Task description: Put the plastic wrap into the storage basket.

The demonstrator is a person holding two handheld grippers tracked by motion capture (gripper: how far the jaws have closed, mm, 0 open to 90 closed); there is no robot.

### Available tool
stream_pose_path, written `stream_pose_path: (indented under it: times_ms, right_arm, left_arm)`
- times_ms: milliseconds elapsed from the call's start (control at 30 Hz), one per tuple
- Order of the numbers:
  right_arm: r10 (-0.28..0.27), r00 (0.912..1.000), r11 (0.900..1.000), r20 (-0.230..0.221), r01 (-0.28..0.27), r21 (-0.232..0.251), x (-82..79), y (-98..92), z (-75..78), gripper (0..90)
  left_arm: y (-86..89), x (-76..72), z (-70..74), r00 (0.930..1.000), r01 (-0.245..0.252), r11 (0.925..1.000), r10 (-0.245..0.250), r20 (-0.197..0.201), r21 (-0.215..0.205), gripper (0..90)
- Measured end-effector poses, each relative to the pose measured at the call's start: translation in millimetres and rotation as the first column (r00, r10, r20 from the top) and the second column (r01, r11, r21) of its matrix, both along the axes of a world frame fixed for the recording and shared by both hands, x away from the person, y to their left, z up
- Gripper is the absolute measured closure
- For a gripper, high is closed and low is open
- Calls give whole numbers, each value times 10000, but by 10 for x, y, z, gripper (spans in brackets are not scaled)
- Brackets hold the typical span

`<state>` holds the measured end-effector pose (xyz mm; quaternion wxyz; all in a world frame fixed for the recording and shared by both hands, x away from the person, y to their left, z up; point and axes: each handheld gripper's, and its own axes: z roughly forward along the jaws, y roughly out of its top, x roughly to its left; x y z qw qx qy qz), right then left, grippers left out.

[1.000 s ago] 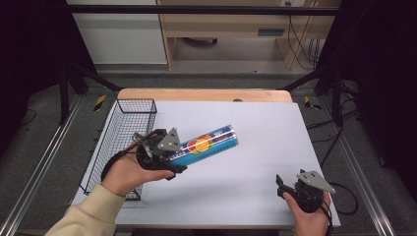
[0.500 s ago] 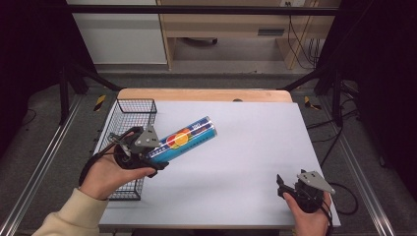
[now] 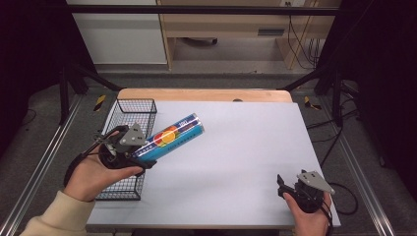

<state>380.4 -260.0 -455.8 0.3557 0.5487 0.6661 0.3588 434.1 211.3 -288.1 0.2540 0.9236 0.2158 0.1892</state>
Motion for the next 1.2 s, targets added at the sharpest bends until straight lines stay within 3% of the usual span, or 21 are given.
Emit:
stream_pose_path:
  times_ms: [67,100,433,467,733,1000,1200]
  right_arm:
    - [-13,10000,10000,-4,13,-4,1,1,-1,193]
    - [-12,10000,10000,-7,12,-15,1,-1,-1,193]
    - [13,10000,9999,11,-12,-156,2,17,3,193]
    - [66,9999,9994,114,-62,-328,-3,32,16,193]
    - [242,9992,9992,313,-232,-328,-30,79,46,193]
    - [606,9973,9982,421,-605,-27,-21,84,39,188]
    - [759,9962,9971,433,-763,77,-42,74,44,188]
  left_arm:
    - [26,-1,16,9999,-40,9998,36,145,214,320]
    - [43,-10,19,9999,-131,9997,131,8,202,321]
    - [167,-16,16,9991,-425,9986,424,47,303,321]
    - [183,-13,11,9987,-507,9984,505,58,257,321]
    - [221,26,-21,9974,-724,9974,724,20,-42,321]
    - [262,79,-17,9916,-1291,9915,1292,33,-181,321]
    - [292,64,-24,9852,-1711,9853,1711,118,-13,321]
